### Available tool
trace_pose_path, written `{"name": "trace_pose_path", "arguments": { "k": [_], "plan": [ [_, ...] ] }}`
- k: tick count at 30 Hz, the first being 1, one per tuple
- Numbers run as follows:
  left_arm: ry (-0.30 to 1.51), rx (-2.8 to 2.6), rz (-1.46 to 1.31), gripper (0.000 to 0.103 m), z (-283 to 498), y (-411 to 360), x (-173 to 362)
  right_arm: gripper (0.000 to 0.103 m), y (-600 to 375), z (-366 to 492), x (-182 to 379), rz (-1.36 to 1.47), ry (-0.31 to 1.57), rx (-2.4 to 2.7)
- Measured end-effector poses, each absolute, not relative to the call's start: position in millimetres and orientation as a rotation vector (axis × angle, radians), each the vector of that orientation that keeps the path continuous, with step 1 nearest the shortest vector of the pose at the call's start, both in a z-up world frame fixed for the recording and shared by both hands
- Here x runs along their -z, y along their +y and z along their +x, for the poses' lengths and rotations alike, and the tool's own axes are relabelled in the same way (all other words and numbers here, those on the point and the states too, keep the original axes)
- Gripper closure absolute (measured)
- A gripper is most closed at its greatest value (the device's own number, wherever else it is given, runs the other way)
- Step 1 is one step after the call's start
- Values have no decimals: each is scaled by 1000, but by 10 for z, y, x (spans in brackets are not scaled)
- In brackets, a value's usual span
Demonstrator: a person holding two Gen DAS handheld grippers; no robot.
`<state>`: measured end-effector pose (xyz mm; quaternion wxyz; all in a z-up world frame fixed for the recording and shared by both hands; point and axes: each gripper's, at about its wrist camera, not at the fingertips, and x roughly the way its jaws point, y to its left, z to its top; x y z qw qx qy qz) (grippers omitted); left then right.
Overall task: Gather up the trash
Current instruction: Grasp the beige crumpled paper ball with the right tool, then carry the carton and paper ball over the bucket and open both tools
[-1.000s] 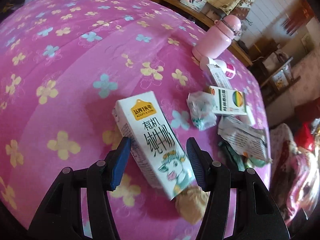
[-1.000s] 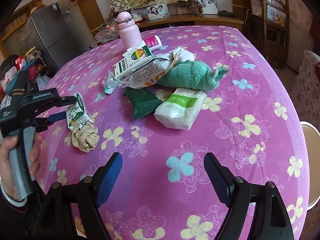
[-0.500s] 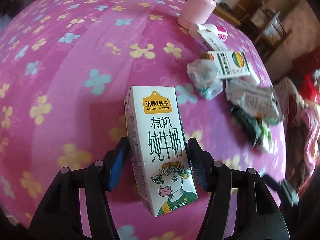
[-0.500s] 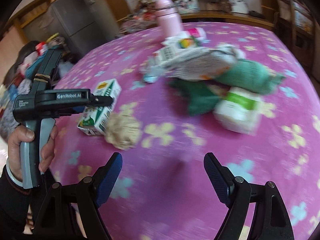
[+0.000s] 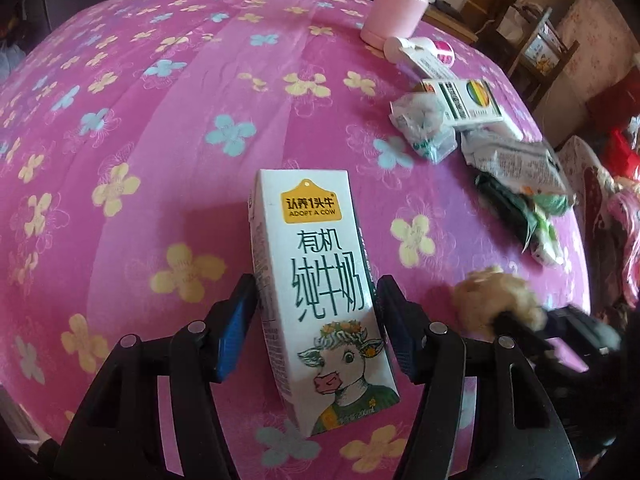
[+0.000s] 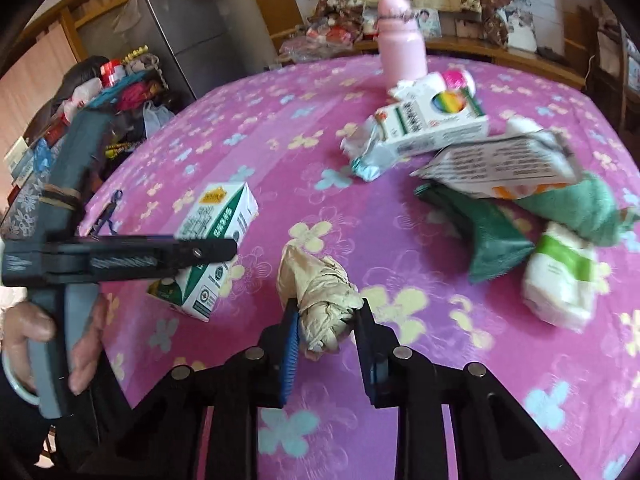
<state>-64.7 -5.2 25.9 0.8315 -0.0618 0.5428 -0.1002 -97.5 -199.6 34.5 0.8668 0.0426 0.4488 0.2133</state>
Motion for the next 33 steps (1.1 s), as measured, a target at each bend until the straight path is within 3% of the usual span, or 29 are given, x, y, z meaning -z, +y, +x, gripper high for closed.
{"name": "trace_pose_path", "arguments": {
  "k": [13, 33],
  "plan": [
    [1070, 347, -89, 44, -933, -740, -577, 78, -2892, -1522, -776, 145, 827, -278],
    [992, 608, 72, 44, -1276, -2448, -929, 78, -4259, -2181, -880, 227, 779, 20]
  ]
}}
